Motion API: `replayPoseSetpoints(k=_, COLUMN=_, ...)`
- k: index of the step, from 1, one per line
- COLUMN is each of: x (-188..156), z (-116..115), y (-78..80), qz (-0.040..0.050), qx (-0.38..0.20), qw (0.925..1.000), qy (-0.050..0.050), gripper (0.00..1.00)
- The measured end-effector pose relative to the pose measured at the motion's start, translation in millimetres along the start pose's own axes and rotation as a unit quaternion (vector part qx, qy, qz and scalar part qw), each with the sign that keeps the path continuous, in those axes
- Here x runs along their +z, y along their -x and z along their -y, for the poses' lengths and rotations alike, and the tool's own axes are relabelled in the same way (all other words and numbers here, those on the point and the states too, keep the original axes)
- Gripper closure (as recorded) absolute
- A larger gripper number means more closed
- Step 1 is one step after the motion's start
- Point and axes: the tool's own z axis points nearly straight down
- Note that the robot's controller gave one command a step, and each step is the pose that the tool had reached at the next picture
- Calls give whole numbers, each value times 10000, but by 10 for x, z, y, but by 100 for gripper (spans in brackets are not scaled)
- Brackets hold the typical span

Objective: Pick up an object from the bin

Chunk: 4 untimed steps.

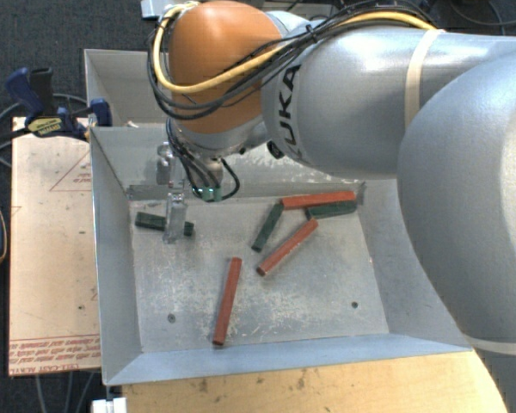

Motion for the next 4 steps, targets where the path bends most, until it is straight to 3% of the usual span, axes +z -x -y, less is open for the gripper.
replayPoseSetpoints(k=1, x=1206, z=-98, y=125, qz=6, qx=-3285, qw=9445, qy=-3, gripper=0)
replayPoseSetpoints(k=2, x=1534, z=-60, y=437, qz=50, qx=-3758, qw=9267, qy=-4, gripper=0)
replayPoseSetpoints(k=3, x=1504, z=-68, y=445, qz=68, qx=-3754, qw=9268, qy=5, gripper=100)
replayPoseSetpoints(k=4, x=1518, z=-59, y=439, qz=53, qx=-3755, qw=9268, qy=-1, gripper=0)
